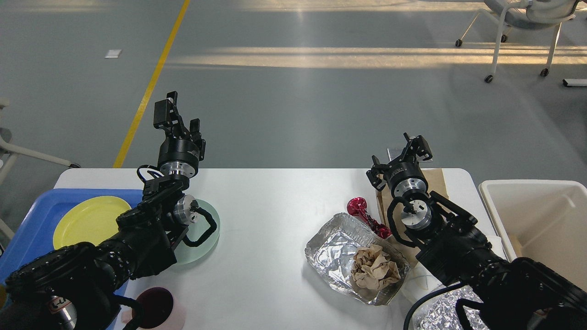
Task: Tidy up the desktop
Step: 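Raise the left arm up and away from the table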
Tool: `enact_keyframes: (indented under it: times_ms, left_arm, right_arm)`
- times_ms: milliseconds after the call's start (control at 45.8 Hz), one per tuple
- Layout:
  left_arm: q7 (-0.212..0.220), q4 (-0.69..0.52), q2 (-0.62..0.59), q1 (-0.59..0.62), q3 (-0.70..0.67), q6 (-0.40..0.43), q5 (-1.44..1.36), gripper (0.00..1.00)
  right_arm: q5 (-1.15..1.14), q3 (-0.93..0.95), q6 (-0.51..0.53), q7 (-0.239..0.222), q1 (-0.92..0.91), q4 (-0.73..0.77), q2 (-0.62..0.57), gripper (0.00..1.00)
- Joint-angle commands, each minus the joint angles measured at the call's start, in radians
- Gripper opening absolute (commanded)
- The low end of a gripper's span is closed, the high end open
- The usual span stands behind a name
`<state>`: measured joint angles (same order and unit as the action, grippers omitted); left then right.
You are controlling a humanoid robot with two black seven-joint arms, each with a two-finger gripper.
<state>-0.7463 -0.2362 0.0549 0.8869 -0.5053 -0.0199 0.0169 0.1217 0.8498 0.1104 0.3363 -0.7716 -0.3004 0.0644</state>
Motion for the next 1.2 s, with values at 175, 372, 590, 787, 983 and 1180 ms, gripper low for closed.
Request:
enact_keyframes:
  times_ms: [175, 372, 590, 787, 983, 1180]
  left_arm:
    - [0.045, 0.000, -0.010, -0.002, 0.002, 0.001, 0.000, 0.98]
    - [0.048, 0.000, -0.013, -0.008, -0.012, 0.028, 0.000, 0.98]
    - [0.064, 0.000, -0.033, 0.006, 0.007, 0.054, 0.000, 0.98]
    - [0.172, 0.012, -0.035, 0.046, 0.118, 0.060, 0.002, 0.98]
    - [0.281, 0.015, -0.041, 0.102, 0.384, 0.064, 0.002, 0.98]
    - [0.429, 0.011, -0.096, 0.178, 0.597, 0.132, 0.000, 0.98]
  right_arm:
    - [0.001, 0.000, 0.000, 0.001, 0.000, 0.001, 0.000, 1.00]
    - [0.000, 0.000, 0.000, 0.000, 0.000, 0.000, 0.000, 1.00]
    - [0.000, 0.000, 0.000, 0.000, 0.000, 0.000, 0.000, 1.00]
    - [0.000, 0.000, 0.000, 0.000, 0.000, 0.000, 0.000, 1.00]
    - [0.000, 0.000, 0.000, 0.000, 0.000, 0.001, 0.000, 1.00]
    - [0.000, 0.000, 0.000, 0.000, 0.000, 0.001, 0.000, 1.00]
